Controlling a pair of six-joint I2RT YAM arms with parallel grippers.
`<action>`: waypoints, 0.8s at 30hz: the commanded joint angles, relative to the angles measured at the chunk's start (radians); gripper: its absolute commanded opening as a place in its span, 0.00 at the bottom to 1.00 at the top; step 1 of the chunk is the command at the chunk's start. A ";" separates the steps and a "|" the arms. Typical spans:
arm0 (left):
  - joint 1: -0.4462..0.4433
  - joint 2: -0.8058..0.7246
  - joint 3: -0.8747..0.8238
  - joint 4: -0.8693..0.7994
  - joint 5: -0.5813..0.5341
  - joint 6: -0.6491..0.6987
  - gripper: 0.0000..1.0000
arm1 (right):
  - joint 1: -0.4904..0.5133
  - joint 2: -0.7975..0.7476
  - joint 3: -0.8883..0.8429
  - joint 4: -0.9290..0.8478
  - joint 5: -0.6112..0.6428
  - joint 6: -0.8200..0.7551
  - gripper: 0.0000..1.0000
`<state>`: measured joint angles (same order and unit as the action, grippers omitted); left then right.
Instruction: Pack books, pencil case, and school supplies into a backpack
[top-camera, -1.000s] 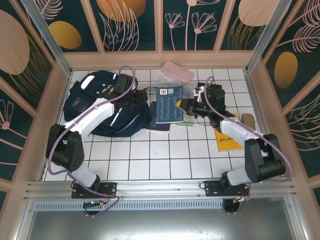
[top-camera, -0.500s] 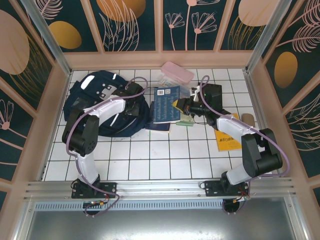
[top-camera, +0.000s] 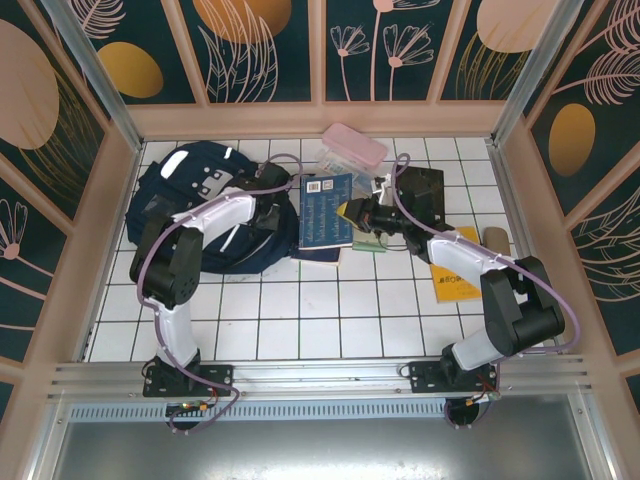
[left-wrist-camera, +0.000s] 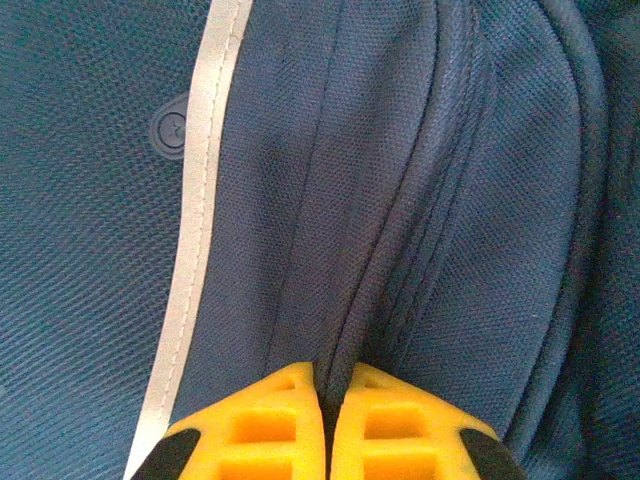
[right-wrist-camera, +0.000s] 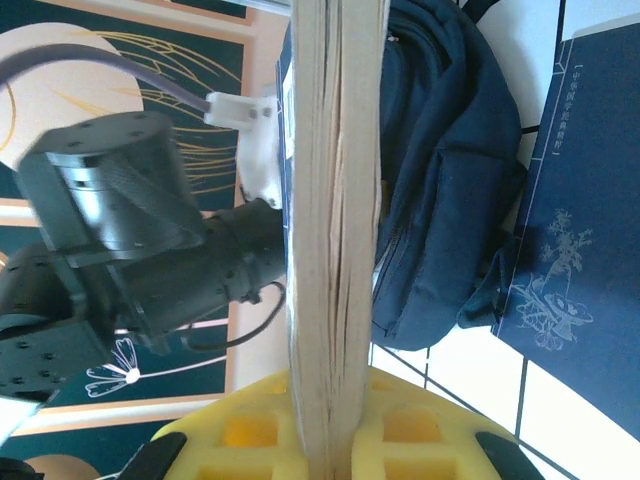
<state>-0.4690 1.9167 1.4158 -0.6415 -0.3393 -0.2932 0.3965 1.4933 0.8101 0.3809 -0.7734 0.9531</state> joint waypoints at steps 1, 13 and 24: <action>0.010 -0.105 0.096 -0.061 0.009 -0.048 0.00 | 0.019 -0.008 0.008 0.101 0.026 0.034 0.00; 0.059 -0.197 0.320 -0.168 0.190 -0.070 0.00 | 0.117 0.127 0.060 0.274 0.146 0.138 0.00; 0.134 -0.261 0.410 -0.186 0.377 -0.099 0.00 | 0.279 0.473 0.333 0.440 0.288 0.253 0.00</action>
<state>-0.3504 1.7145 1.7668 -0.8753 -0.0357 -0.3725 0.6365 1.9160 1.0470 0.6834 -0.5411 1.1660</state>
